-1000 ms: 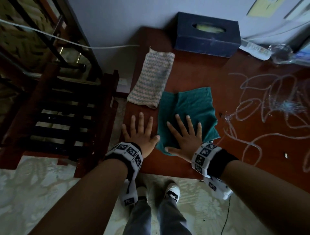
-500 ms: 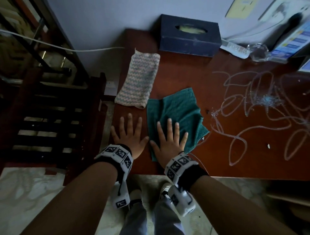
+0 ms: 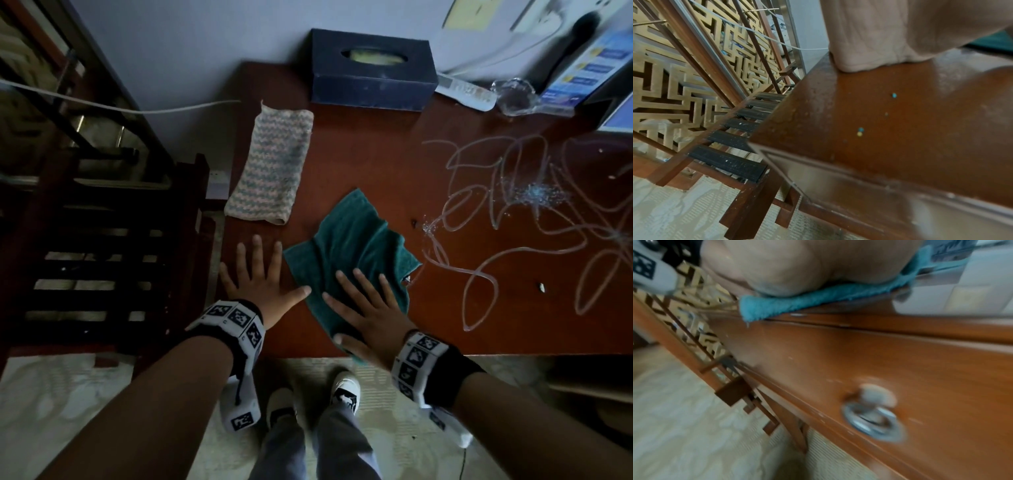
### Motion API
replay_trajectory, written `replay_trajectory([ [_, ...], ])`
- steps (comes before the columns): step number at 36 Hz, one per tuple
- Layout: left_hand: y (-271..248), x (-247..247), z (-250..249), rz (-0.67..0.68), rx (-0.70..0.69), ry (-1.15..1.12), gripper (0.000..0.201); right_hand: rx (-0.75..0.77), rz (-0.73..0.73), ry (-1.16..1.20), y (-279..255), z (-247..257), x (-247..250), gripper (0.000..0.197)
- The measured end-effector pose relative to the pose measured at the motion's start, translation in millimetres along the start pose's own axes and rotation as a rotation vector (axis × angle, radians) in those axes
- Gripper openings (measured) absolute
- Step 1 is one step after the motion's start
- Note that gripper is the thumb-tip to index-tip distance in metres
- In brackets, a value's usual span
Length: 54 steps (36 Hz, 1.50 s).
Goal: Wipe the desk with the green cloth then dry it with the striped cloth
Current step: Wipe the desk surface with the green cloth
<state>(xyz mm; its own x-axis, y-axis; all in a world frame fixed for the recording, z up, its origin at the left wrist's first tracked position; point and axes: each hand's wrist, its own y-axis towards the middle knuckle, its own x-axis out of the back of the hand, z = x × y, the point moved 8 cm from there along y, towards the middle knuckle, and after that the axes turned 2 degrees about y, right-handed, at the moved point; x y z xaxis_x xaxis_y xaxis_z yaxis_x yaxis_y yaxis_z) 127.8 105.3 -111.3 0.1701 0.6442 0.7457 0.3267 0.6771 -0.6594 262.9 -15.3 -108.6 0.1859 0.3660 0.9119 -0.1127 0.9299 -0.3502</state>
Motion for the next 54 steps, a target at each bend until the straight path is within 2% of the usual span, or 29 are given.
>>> replay_trajectory([
  [5, -0.6, -0.2, 0.4, 0.002, -0.016, 0.013, 0.096, 0.097, 0.111, -0.072, -22.5, -20.6, -3.4, 0.068],
  [8, -0.6, -1.5, 0.9, 0.019, -0.018, 0.04, 0.102, 0.076, 0.089, -0.015, -33.6, -30.6, 1.5, 0.074],
  [10, -0.5, -1.6, 0.5, 0.027, -0.02, 0.046, 0.104, -0.029, 0.059, 0.087, -37.5, -28.9, 5.8, 0.076],
  [14, 0.4, -1.7, 0.5, 0.021, -0.021, 0.037, 0.105, -0.358, -0.12, 0.291, -32.0, -15.4, 21.2, 0.068],
  [18, 0.7, -2.4, 0.8, 0.019, -0.023, 0.038, 0.106, -0.619, -0.08, 0.34, -18.8, -7.6, 18.3, 0.062],
  [23, 0.1, -1.6, 0.4, 0.009, -0.019, 0.047, 0.105, -0.744, -0.051, 0.394, -7.5, -9.4, 4.5, 0.066],
  [33, -0.6, -0.8, 0.2, 0.008, -0.033, 0.055, 0.104, -0.739, 0.007, 0.356, -9.9, -14.6, -3.3, 0.071],
  [42, -2.8, 2.5, -1.3, 0.013, -0.024, 0.031, 0.095, -0.663, 0.073, 0.325, -18.7, -30.6, 0.6, 0.072],
  [46, -4.7, 8.2, -1.4, 0.007, 0.001, 0.091, 0.096, -0.604, 0.092, 0.292, -21.9, -43.4, 2.2, 0.071],
  [48, -8.2, 21.3, -6.2, -0.075, -0.002, 0.171, 0.093, -0.565, 0.094, 0.259, -25.2, -50.2, 4.0, 0.071],
  [51, -16.2, 49.1, -27.6, -0.305, -0.1, 0.312, 0.079, -0.502, 0.108, 0.222, -31.3, -61.5, 6.5, 0.07],
  [54, -15.4, 67.4, -52.0, -0.413, -0.207, 0.259, 0.063, -0.44, 0.123, 0.23, -35.7, -69.7, 10.5, 0.069],
])
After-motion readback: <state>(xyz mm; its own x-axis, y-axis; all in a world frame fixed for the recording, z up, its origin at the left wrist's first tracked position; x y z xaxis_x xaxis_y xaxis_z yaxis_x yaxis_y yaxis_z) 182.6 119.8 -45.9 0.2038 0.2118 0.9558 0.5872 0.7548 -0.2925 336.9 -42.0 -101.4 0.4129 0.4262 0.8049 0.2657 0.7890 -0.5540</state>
